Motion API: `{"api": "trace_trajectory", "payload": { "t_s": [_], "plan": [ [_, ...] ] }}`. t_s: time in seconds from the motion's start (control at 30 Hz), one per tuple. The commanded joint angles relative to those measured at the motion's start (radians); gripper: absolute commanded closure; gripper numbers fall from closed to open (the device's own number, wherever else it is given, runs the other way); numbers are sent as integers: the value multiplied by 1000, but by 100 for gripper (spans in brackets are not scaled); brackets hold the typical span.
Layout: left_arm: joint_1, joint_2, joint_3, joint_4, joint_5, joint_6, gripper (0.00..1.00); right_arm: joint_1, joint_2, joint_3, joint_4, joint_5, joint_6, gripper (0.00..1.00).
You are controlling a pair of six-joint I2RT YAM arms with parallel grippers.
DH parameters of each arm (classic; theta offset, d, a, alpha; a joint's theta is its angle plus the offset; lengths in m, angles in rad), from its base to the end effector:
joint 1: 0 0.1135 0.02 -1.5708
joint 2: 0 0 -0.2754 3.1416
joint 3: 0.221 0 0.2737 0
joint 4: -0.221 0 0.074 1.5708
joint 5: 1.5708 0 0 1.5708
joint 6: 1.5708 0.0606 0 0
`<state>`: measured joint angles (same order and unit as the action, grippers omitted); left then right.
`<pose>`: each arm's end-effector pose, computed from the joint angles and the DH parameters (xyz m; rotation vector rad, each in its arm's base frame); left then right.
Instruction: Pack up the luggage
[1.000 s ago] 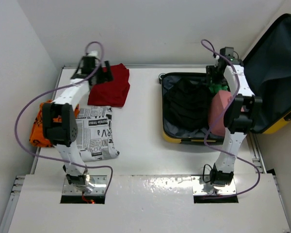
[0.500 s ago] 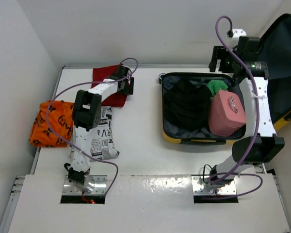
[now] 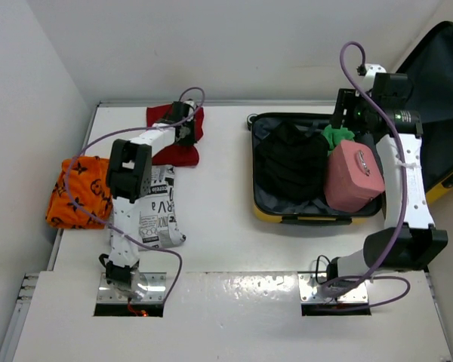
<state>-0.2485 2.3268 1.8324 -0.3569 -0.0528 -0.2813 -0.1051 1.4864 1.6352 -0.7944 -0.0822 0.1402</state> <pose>0.5447 -0.1349 0.1388 -0.0639 2.4274 -0.1772 0.3579 -0.0327 0.4060 0.2260 2.2045 0.1105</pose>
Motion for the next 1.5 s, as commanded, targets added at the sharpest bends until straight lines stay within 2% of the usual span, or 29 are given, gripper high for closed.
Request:
{"api": "trace_trajectory", "payload": {
  "t_s": [0.0, 0.03, 0.07, 0.13, 0.33, 0.43, 0.53, 0.67, 0.73, 0.9, 1.03, 1.1, 1.2, 1.37, 1.4, 1.43, 1.47],
  "plan": [
    [8, -133, -154, 115, 223, -96, 97, -13, -69, -17, 20, -13, 27, 35],
    [8, -186, -198, 256, 250, -143, 100, -16, -83, -24, 20, -13, 35, 35],
    [-4, -237, -258, 313, 269, -163, 100, -16, -103, -38, 24, -13, 36, 35],
    [-29, -348, -271, 408, 269, -188, 100, -22, -123, -72, 40, -7, 44, 35],
    [-176, -397, -153, 418, 321, -249, 100, -41, -209, -152, 73, 10, 67, 35],
    [-293, -406, -144, 450, 332, -179, 100, -57, -242, -176, 95, 16, 85, 35],
    [-394, -368, -105, 441, 294, -160, 100, -56, -273, -201, 98, 18, 88, 35],
    [-471, -264, -23, 466, 281, -249, 100, -58, -304, -222, 93, 13, 88, 35],
    [-512, -186, 66, 455, 281, -297, 100, -59, -317, -228, 96, 13, 87, 35],
    [-624, -97, 142, 467, 261, -318, 100, -68, -353, -239, 90, 25, 58, 35],
    [-657, -41, 99, 490, 226, -494, 100, -80, -376, -250, 81, 30, 42, 36],
    [-666, -29, 30, 536, 261, -544, 100, -77, -380, -250, 77, 32, 48, 36],
    [-686, 0, -4, 636, 330, -643, 100, -79, -394, -255, 69, 41, 58, 36],
    [-706, 34, -35, 802, 324, -752, 100, -81, -429, -270, 67, 79, 47, 34],
    [-706, 45, -13, 802, 324, -753, 93, -79, -433, -273, 69, 79, 44, 33],
    [-706, 45, 1, 802, 324, -753, 79, -79, -443, -282, 72, 73, 39, 32],
    [-695, 45, 10, 815, 324, -736, 44, -79, -445, -287, 81, 68, 33, 32]
  ]
}}
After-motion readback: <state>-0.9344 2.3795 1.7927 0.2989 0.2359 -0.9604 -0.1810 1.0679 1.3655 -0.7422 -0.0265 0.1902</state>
